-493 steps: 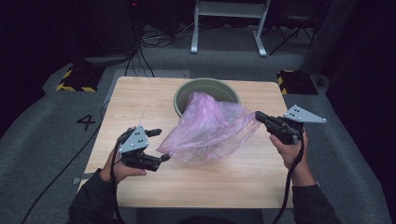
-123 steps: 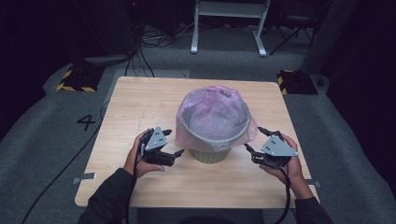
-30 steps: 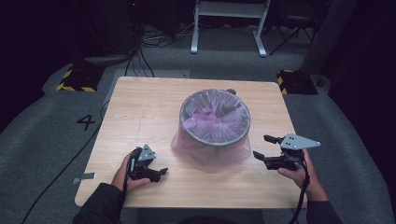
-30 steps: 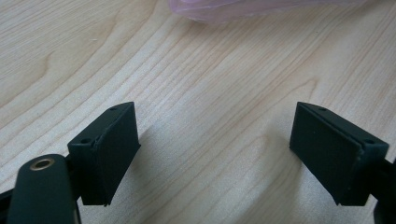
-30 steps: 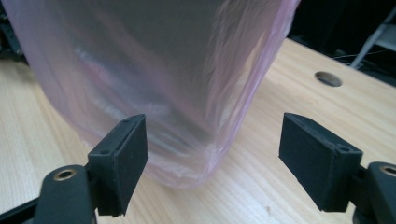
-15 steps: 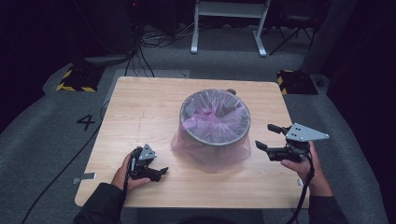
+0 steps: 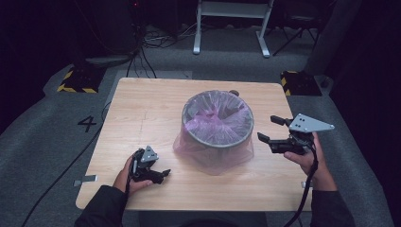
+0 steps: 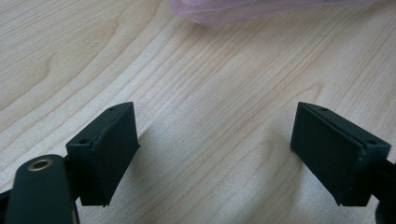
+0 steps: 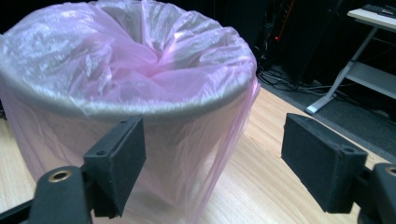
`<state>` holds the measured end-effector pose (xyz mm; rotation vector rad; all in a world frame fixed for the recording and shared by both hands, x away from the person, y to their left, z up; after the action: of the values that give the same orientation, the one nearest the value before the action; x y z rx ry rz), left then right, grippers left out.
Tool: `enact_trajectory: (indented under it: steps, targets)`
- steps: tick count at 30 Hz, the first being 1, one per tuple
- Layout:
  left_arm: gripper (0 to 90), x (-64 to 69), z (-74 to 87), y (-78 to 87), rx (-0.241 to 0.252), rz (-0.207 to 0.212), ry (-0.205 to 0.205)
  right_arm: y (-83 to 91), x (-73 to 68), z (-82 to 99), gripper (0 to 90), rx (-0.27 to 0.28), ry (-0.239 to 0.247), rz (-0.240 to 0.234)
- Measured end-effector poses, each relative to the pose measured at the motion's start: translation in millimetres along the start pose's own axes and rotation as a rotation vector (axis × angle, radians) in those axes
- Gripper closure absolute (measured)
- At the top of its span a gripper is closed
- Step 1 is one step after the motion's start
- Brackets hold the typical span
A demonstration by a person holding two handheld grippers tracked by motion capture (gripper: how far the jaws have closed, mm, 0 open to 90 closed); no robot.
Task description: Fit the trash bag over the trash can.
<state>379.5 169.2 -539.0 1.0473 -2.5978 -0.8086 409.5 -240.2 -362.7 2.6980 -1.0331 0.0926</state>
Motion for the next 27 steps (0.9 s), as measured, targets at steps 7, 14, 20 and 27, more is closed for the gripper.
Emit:
enact_trajectory:
  steps: [7, 14, 20, 27]
  targets:
    - [14.8, 0.2, 0.0, -0.2, 0.0, 0.0, 0.005, -5.7, -1.0, -11.7, 22.1, 0.003, 0.012, -0.003]
    - [14.8, 0.2, 0.0, -0.2, 0.0, 0.0, 0.005, -17.8, 0.1, -19.1, 22.1, -0.011, 0.024, -0.005]
    - [14.8, 0.2, 0.0, -0.2, 0.0, 0.0, 0.005, -32.2, -2.5, -24.5, 22.1, -0.027, 0.04, -0.023]
    - [14.8, 0.2, 0.0, -0.3, 0.0, 0.0, 0.005, -48.9, -7.2, -31.7, 22.1, -0.05, 0.05, -0.057]
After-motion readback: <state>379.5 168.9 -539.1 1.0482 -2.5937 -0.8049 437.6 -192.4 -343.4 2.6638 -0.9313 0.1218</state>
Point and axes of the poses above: each handheld gripper's, and its own axes: y roughly backward along the jaws, z roughly out of its underside, x roughly to its right, the point moved 5 cm from there along -y, roughly forward along the jaws, and after that the axes turned 10 degrees about x, right-handed, at the moved point
